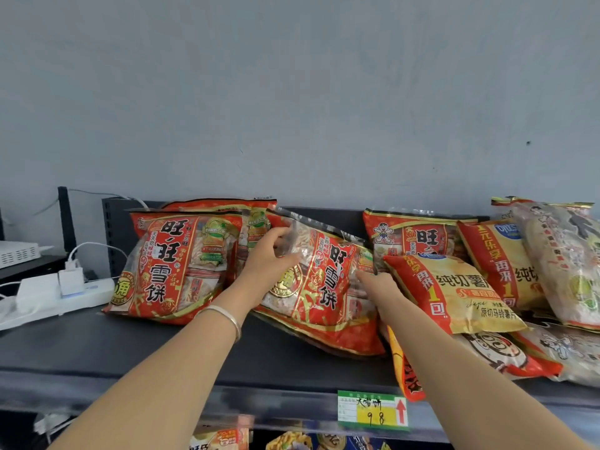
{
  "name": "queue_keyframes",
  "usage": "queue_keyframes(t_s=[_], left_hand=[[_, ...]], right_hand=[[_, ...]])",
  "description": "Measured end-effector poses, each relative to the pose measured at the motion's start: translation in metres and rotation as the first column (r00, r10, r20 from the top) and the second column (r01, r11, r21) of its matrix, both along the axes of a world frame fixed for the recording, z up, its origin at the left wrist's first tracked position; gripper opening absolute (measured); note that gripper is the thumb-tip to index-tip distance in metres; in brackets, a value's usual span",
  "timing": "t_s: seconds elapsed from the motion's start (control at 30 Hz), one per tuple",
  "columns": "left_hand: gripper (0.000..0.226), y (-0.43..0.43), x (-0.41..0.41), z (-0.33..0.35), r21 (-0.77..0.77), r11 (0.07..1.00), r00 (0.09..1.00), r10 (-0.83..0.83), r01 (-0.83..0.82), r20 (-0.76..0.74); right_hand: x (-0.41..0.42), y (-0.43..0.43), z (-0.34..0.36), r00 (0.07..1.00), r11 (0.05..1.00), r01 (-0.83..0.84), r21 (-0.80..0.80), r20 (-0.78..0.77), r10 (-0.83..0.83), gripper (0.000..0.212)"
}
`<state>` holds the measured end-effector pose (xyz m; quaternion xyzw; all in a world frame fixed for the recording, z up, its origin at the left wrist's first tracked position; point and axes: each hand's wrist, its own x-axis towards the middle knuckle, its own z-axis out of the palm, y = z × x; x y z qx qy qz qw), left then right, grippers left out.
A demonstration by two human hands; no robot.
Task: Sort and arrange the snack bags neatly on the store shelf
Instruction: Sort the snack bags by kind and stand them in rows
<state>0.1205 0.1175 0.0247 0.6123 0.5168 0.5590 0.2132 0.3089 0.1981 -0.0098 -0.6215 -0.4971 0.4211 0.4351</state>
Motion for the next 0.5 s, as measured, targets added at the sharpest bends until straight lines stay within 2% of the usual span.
queue_keyframes(t_s=[0.1, 0.17, 0.3, 0.4, 0.5], left_hand=[[0.026, -0.008, -0.002, 0.0, 0.14, 0.986, 0.996, 0.093, -0.093, 0.011], [0.026, -0.014, -0.007, -0.004, 0.176, 0.97, 0.985, 0.155, -0.165, 0.069], [0.045, -0.028, -0.031, -0.007, 0.017, 0.99, 0.935, 0.127, -0.14, 0.331], [0.073, -0.038, -0.07, -0.003, -0.023, 0.989, 0.838, 0.136, -0.146, 0.529], [0.081, -0.05, -0.109, 0.006, -0.006, 0.99, 0.833, 0.12, -0.139, 0.54]], right_hand=[[-0.004, 0.0, 0.007, 0.99, 1.0, -0.025, 0.014, -0.136, 0.027, 0.065], [-0.009, -0.001, 0.012, 0.978, 0.994, -0.043, 0.098, -0.197, 0.062, 0.07], [-0.034, -0.006, 0.017, 0.95, 0.967, -0.137, 0.216, -0.247, 0.19, 0.077], [-0.059, -0.019, 0.02, 0.854, 0.937, -0.245, 0.251, -0.402, 0.33, 0.068], [-0.088, -0.036, 0.028, 0.727, 0.87, -0.431, 0.241, -0.478, 0.493, 0.044]])
